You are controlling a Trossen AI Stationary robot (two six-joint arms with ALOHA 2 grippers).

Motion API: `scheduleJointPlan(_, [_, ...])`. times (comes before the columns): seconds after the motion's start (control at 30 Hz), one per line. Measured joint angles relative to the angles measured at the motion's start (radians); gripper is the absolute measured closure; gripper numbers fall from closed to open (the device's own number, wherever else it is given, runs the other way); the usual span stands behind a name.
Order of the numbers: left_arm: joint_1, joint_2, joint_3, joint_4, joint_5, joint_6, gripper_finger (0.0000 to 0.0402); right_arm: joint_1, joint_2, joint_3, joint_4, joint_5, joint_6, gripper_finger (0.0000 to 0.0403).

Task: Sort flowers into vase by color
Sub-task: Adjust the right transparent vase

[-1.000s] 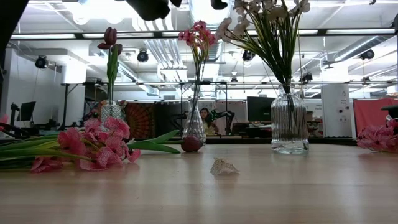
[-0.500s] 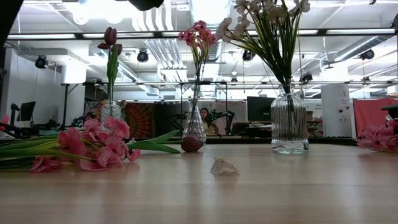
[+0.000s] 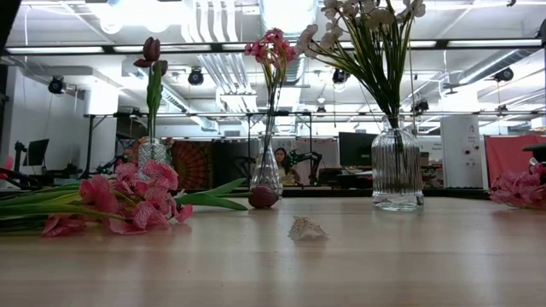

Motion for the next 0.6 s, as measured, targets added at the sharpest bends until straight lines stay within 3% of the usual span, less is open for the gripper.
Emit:
scheduleJointPlan(0.17, [-0.038,-0.05,-0.005,-0.02,-0.037,0.09,0.0141,0.002,0.0,0.045,0.0,-0.001,-0.061,0.0037])
scheduleJointPlan(0.43, [-0.127,-0.125,-0.015,-0.037,-0.188,0.298,0.0141,0.043,0.001,0.096,-0.003,-0.055,-0.156,0.0037])
scheduleJointPlan(0.6, [-0.198,-0.224,-0.108,-0.049,-0.199,0.318,0.0141,0.129,0.001,0.122,-0.001,0.04,-0.244,0.0037])
